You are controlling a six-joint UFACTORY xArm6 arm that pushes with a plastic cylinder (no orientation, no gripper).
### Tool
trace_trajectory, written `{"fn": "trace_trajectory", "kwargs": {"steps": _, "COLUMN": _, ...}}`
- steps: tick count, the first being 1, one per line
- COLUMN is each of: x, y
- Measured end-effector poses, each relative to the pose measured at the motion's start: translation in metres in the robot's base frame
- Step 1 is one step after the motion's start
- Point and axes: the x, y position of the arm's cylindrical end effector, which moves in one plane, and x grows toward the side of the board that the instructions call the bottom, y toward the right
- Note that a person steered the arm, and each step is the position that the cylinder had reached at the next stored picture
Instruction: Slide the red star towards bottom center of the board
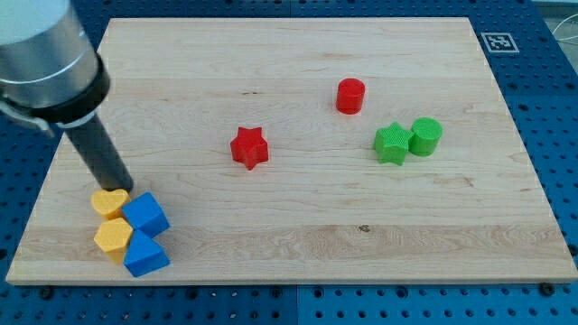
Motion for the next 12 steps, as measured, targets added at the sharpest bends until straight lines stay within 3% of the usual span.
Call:
{"fn": "trace_trajectory", "kwargs": {"steps": 1, "x": -0.005, "y": -0.017}}
{"fn": "trace_trajectory", "kwargs": {"steps": 3, "x": -0.058, "y": -0.025}}
{"fn": "trace_trajectory", "kwargs": {"steps": 5, "x": -0.064, "y": -0.031}}
{"fn": "trace_trajectory", "kwargs": {"steps": 6, "x": -0.098, "y": -0.036}}
{"fn": "trace_trajectory", "kwargs": {"steps": 7, "x": -0.104, "y": -0.030}}
{"fn": "trace_trajectory", "kwargs": {"steps": 9, "x": -0.100, "y": 0.051}}
{"fn": "trace_trajectory", "kwargs": {"steps": 12, "x": -0.029, "y": 0.226}}
